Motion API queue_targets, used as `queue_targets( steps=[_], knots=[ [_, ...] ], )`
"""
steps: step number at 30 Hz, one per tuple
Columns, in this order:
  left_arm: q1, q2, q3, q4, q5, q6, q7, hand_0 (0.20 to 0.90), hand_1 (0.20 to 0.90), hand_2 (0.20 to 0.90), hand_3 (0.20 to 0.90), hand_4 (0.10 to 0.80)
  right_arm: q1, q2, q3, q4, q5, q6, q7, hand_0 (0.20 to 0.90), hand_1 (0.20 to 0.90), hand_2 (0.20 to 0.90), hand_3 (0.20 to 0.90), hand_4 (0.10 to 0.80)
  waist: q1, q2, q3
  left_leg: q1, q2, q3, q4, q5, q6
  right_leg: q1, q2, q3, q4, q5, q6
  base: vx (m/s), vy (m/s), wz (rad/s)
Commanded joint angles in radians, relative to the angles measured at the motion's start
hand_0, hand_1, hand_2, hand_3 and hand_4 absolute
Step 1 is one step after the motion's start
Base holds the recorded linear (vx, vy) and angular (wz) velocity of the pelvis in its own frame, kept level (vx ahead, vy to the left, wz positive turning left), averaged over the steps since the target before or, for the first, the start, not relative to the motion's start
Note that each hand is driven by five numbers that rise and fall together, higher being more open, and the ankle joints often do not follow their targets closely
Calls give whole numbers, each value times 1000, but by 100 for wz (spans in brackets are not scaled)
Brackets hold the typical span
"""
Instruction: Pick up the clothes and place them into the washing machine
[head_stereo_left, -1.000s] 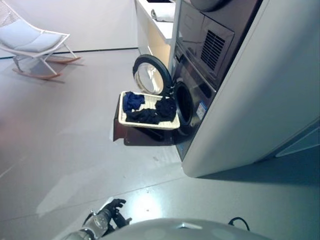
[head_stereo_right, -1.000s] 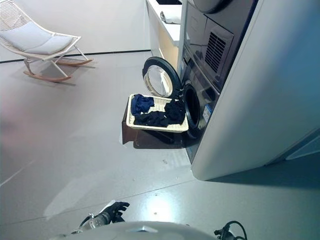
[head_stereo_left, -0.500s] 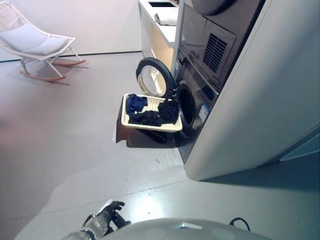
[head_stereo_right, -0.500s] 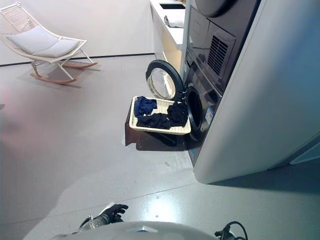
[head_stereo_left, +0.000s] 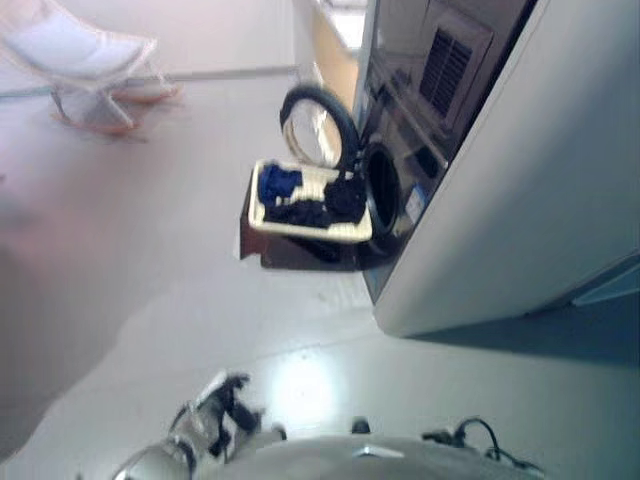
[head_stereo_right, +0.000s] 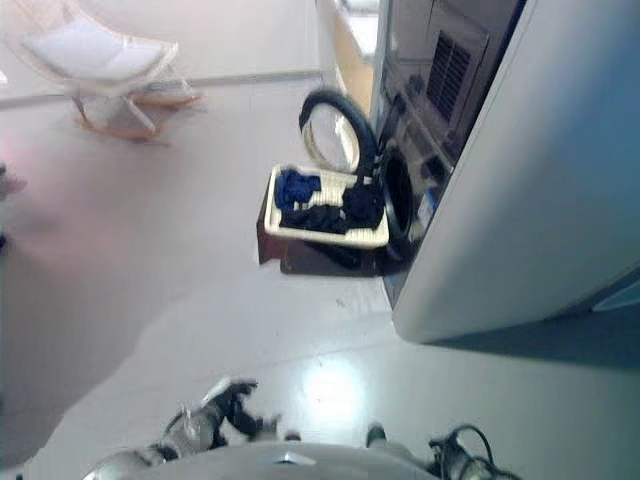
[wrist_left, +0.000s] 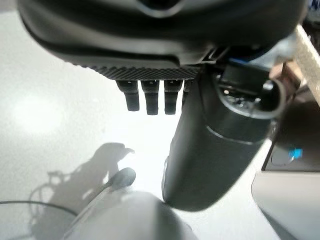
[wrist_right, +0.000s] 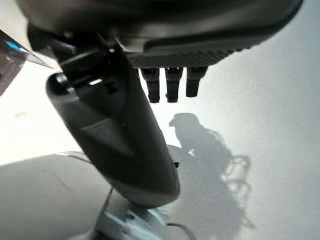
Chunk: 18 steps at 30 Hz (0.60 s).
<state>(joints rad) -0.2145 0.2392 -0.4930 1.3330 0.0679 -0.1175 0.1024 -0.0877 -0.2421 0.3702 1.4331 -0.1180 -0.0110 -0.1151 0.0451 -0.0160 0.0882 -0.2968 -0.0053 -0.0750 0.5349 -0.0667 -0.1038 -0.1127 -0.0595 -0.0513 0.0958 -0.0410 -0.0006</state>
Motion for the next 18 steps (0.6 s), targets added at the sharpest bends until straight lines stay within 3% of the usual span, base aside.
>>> queue_targets(
  steps=[1, 2, 3, 6, 7, 9, 10, 12, 14, 16, 18],
  knots=[
    [69, -4, 18, 24, -24, -12, 18, 900, 900, 900, 900, 800, -7, -5, 32, 38, 28, -13, -38, 900, 900, 900, 900, 800, 6, -18, -32, -73, -46, -17, -289, 140, 81, 83, 48, -9, 17, -62, 21, 312, 14, 17],
    [78, -1, 4, 35, -12, -11, 25, 900, 900, 900, 900, 800, -11, -1, 46, 30, 37, -19, -43, 900, 900, 900, 900, 800, 15, -8, -34, -78, 7, -68, -428, 187, 72, 104, 75, 14, 20, -90, 24, 320, 46, -18],
    [83, 2, 4, 41, -14, -14, 30, 900, 900, 900, 900, 800, -14, -1, 56, 22, 44, -26, -49, 900, 900, 900, 900, 800, 25, -4, -33, -111, 21, -97, -527, 204, 71, 116, 84, 30, 14, -102, 26, 424, 76, -25],
    [94, 15, 20, 65, -28, -12, 35, 900, 900, 900, 900, 800, -24, -4, 61, 8, 62, -30, -53, 900, 900, 900, 900, 800, 33, -11, -41, -139, 84, -56, -609, 246, 44, 152, 77, 58, 16, -150, 43, 360, 134, -43],
    [100, 16, 27, 69, -31, -10, 33, 900, 900, 900, 900, 800, -27, -6, 60, 3, 68, -29, -49, 900, 900, 900, 900, 800, 35, -15, -45, -149, 100, -16, -603, 248, 43, 173, 69, 68, 18, -159, 50, 463, 206, -32],
    [119, 24, 49, 78, -28, -8, 34, 900, 900, 900, 900, 800, -37, 11, 59, 14, 64, -26, -45, 900, 900, 900, 900, 800, 64, -25, -73, -106, 119, -9, -607, 266, 46, 224, 53, 78, 15, -174, 65, 506, 250, -37],
    [111, 35, 44, 75, -25, -9, 39, 900, 900, 900, 900, 800, -37, 23, 56, 14, 71, -26, -46, 900, 900, 900, 900, 800, 67, -42, -84, -100, 113, 9, -605, 286, 41, 242, 42, 70, 16, -171, 72, 496, 279, -104],
    [104, 47, 26, 62, -1, -7, 36, 900, 900, 900, 900, 800, -32, 31, 48, 24, 71, -19, -36, 900, 900, 900, 900, 800, 70, -60, -111, -83, 79, 33, -570, 283, 63, 257, 14, 61, 20, -124, 93, 475, 299, -77],
    [90, 65, 13, 30, -7, -16, 34, 900, 900, 900, 900, 800, -24, 40, 61, 24, 56, -20, -28, 900, 900, 900, 900, 800, 71, -89, -150, -87, 19, 44, -530, 264, 80, 266, -21, 72, 10, 8, 119, 449, 310, 7],
    [71, 79, 5, 4, -9, -21, 35, 900, 900, 900, 900, 800, -28, 36, 57, 4, 64, -21, -29, 900, 900, 900, 900, 800, 69, -107, -176, -88, -33, 42, -516, 239, 100, 248, -46, 96, 23, 98, 130, 355, 283, 35],
    [50, 83, -11, 1, 1, -23, 40, 900, 900, 900, 900, 800, -39, 30, 43, -32, 83, -29, -29, 900, 900, 900, 900, 800, 54, -106, -183, -59, -67, 51, -513, 206, 126, 193, -70, 124, 182, 234, 136, 314, 334, 4]
  ],
)
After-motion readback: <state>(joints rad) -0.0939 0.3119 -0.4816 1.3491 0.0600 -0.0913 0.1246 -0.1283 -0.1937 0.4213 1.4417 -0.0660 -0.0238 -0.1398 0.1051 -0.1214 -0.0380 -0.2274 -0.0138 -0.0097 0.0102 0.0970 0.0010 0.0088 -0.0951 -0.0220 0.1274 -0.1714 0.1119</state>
